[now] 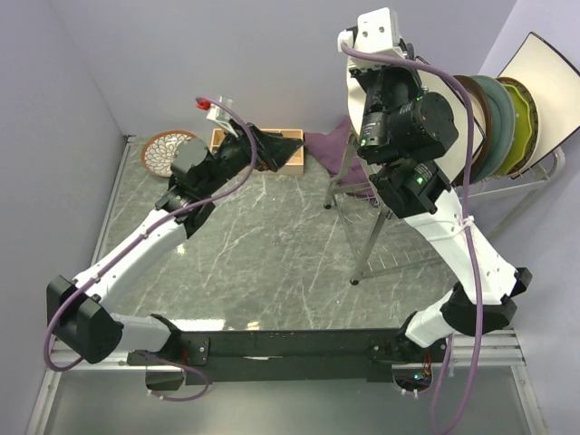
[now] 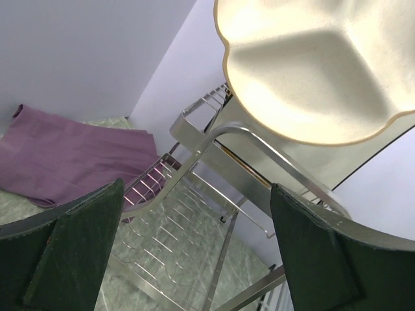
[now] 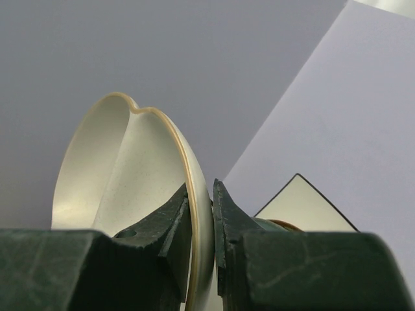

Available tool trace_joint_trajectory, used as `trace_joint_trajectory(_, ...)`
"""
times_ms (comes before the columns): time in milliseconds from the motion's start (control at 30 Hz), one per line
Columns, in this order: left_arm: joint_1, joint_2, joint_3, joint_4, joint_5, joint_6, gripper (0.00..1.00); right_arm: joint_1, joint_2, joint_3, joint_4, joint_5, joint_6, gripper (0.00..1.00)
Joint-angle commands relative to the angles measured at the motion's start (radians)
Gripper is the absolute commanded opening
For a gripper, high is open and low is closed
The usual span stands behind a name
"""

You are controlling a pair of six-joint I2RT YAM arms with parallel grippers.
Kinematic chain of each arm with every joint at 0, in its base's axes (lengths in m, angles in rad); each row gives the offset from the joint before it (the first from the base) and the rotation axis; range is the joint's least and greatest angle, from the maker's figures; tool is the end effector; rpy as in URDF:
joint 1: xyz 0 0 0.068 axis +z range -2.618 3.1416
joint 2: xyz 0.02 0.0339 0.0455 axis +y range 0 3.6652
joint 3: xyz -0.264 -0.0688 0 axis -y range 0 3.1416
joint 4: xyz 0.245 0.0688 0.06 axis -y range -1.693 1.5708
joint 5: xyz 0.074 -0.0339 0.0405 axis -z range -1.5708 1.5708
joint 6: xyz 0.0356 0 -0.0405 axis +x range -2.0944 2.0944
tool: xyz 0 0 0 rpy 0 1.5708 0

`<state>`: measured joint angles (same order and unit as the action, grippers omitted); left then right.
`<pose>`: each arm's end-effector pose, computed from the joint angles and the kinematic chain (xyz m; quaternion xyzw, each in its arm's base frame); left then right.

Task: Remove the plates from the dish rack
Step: Unload the plate from the dish rack, then place the plate at the center of the board.

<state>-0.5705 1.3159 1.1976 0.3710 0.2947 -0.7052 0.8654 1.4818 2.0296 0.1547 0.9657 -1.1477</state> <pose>0.2540 -0.1753 0.4267 0.0750 0.6122 -0.5379 0.5747 0.1820 0.1686 0.6162 -0.0895 0.5552 -0.3064 0.7680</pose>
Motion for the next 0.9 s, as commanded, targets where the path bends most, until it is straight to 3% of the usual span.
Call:
trace_joint_trajectory(0,0.05,-0.093,-0.006,-0.011,0.012,-0.066,1.0,0.033,-0.025,0.11,0.08,-0.136,0.097,0.0)
trace_joint_trajectory(167,0.116,-0.17,-0.067,-0.05,0.043,-0.155,0.99,0.083,0.0,0.152,-0.01,-0.139,0.181,0.0)
trace_joint_trajectory(367,0.132,-0.283,-0.145,-0.157,0.032,-0.155,0.99,0.149,-0.046,0.104,-0.121,-0.176,0.466,0.0)
trace_joint_trajectory(500,0.149,-0.388,-0.197,-0.262,-0.015,-0.14,0.99,0.184,-0.146,-0.113,-0.08,-0.238,0.62,0.0)
trace_joint_trajectory(633,0.152,-0.48,-0.256,-0.332,-0.031,-0.14,0.99,0.188,-0.189,-0.169,-0.181,-0.292,0.805,0.0)
trace_joint_trajectory(867,0.155,-0.587,-0.358,-0.434,-0.132,-0.145,1.0,0.193,-0.261,-0.35,-0.185,-0.392,1.015,0.0)
